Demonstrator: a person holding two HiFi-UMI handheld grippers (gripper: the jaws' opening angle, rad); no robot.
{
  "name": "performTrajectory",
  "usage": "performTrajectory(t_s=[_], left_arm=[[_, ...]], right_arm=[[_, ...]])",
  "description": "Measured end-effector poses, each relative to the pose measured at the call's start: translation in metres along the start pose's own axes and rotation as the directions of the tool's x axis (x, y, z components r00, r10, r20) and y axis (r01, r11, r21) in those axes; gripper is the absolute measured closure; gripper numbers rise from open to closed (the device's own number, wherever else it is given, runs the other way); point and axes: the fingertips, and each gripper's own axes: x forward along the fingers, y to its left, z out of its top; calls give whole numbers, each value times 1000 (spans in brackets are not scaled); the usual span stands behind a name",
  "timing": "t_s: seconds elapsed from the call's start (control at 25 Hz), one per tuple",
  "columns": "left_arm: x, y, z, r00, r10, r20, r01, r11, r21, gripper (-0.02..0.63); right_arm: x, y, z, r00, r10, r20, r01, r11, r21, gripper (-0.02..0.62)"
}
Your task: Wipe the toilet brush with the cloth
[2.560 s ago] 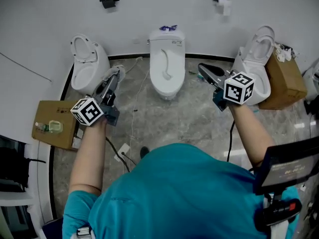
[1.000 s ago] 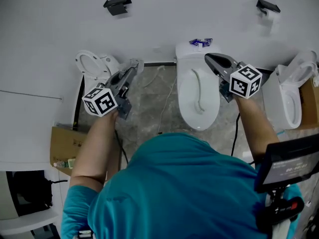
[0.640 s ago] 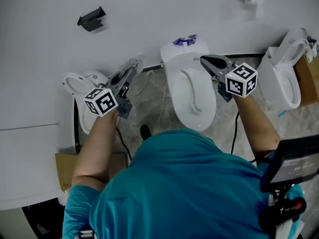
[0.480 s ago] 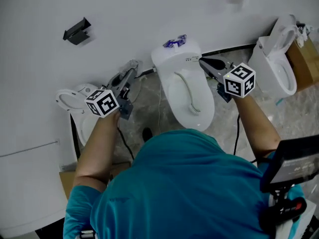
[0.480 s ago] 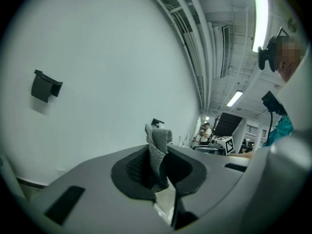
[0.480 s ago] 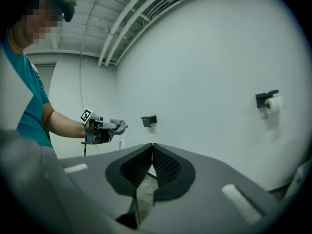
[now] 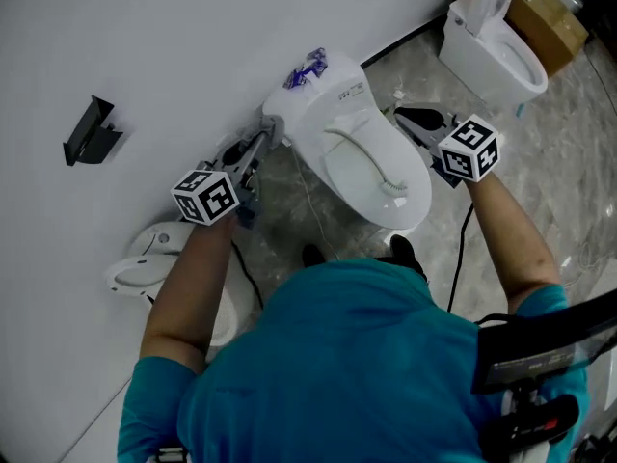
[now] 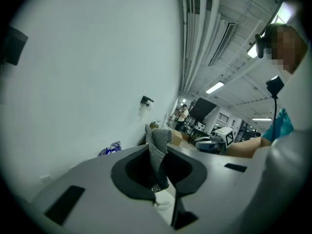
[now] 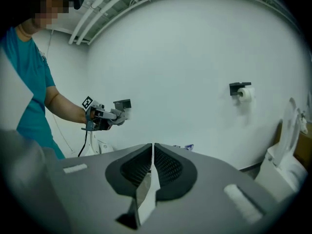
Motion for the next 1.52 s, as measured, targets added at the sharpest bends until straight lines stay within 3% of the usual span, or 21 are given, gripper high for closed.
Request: performTrajectory(t_s=[0.24,0.44,0.56,0.72,0.88,1.0,1.08,1.28,1.52], left_arm=[[43,16,-30,996,-39,-78,37,999,-33,557],[81,13,-69,995,-6,-101,-2,997,-83,557],[94,5,-98,990,3,-140,-18,994,-109,557],[105,0,-133,981,7,-194,-31,993,-118,557],[110,4,-161,970,8,-241,-42,990,-134,557],[113,8,-176,964,0,-265,-37,990,-134,557],[112,10,-185,961,-8,-278,-30,991,-134,557],[110,20,-199,958,-19,-288,-24,990,-142,557],[104,24,-212,955,-31,-296,-15,988,-153,557]], right_arm=[[1,-5,-75,989,-14,-146,16,1000,18,589],[0,-20,-165,946,21,-322,-30,999,-26,570],[4,-18,-225,885,62,-462,-97,994,-54,517],[18,-13,-306,768,84,-634,-199,974,-111,413],[35,3,-378,656,86,-750,-284,949,-139,378],[45,7,-421,591,59,-804,-295,944,-148,354],[51,10,-445,564,42,-825,-285,947,-146,347],[68,3,-484,541,-18,-841,-254,950,-183,340],[80,-3,-524,484,-55,-873,-255,946,-201,340]])
